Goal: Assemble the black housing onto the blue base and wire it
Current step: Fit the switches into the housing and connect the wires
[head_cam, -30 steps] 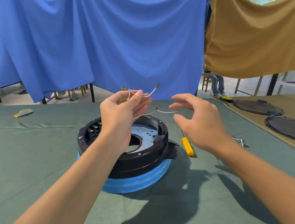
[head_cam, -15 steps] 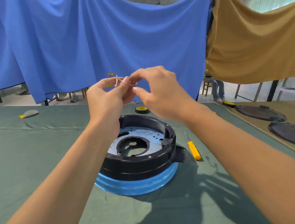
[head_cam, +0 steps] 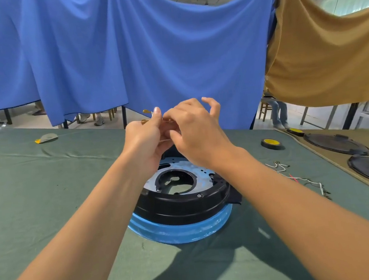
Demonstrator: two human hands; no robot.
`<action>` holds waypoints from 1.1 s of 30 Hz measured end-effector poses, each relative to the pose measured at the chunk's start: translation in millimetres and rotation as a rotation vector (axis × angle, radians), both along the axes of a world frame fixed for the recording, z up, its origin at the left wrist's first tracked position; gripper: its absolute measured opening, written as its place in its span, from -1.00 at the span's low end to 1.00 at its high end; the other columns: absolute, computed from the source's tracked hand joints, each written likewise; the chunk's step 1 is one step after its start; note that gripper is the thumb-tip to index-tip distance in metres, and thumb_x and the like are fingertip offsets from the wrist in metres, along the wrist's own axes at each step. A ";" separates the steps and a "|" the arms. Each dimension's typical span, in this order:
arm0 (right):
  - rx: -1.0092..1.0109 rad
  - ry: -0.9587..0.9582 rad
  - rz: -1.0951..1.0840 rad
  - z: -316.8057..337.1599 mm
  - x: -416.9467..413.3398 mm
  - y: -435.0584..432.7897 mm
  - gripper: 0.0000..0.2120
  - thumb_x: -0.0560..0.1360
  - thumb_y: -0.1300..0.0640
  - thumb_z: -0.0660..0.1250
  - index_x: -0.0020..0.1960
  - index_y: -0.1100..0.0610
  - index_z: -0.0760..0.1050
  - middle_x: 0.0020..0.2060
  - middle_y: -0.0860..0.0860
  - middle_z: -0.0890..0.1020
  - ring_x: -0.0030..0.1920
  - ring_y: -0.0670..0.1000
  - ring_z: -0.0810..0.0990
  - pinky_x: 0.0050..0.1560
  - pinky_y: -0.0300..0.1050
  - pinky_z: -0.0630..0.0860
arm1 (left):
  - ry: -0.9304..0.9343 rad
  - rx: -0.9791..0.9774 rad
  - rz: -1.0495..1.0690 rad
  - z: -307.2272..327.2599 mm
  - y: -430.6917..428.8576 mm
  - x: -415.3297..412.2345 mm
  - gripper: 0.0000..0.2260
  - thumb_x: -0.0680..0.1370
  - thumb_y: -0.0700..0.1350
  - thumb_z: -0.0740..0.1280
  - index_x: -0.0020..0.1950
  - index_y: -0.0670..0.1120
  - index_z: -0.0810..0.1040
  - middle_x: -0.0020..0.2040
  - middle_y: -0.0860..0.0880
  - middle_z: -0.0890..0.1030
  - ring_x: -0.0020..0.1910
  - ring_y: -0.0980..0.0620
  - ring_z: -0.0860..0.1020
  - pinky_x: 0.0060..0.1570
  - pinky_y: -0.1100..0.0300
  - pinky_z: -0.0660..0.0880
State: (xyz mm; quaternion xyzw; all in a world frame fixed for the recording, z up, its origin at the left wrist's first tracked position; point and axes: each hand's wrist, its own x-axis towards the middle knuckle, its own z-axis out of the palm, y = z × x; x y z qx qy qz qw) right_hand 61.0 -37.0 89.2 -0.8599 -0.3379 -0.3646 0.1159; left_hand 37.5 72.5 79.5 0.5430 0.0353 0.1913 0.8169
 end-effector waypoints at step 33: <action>0.141 1.000 0.070 7.7 7.9 24.5 -0.83 0.57 0.26 0.25 0.06 0.25 0.60 -0.34 0.04 0.62 -0.43 -0.05 0.40 -0.38 -0.22 0.38 | 0.385 0.932 0.129 -39.7 73.8 16.1 -0.71 0.60 -0.22 0.29 0.33 -0.16 0.52 0.25 -0.12 0.60 0.22 -0.10 0.53 0.31 -0.01 0.43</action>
